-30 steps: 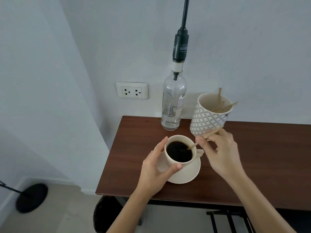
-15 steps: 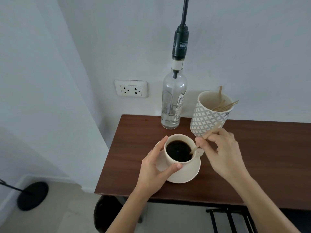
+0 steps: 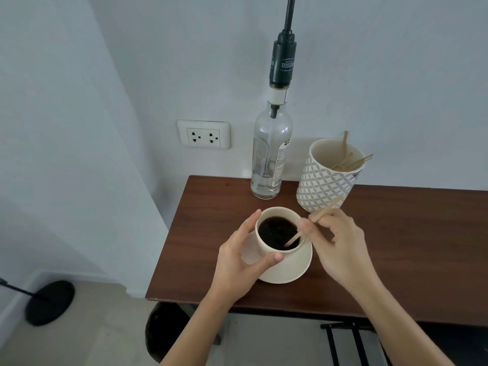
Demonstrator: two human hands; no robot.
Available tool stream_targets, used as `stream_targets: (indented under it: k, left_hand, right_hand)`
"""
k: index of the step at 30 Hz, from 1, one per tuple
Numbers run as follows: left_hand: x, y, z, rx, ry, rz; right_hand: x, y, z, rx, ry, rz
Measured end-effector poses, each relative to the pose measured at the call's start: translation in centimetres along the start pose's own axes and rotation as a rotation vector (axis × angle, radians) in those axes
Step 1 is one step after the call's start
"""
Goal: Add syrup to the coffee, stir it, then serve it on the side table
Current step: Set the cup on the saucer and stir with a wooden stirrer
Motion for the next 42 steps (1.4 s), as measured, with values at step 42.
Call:
stream_targets:
  k: [42]
  left_hand:
    - [0.1, 0.0, -0.1, -0.001, 0.013, 0.003]
  right_hand:
    - [-0.4, -0.8, 2.5, -0.071, -0.022, -0.024]
Point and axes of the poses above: each hand's wrist, its own z-axis towards the middle knuckle, its own y-axis out of the back of the hand, x = y × z, the point moved 2 cm from there along z, towards the middle knuckle
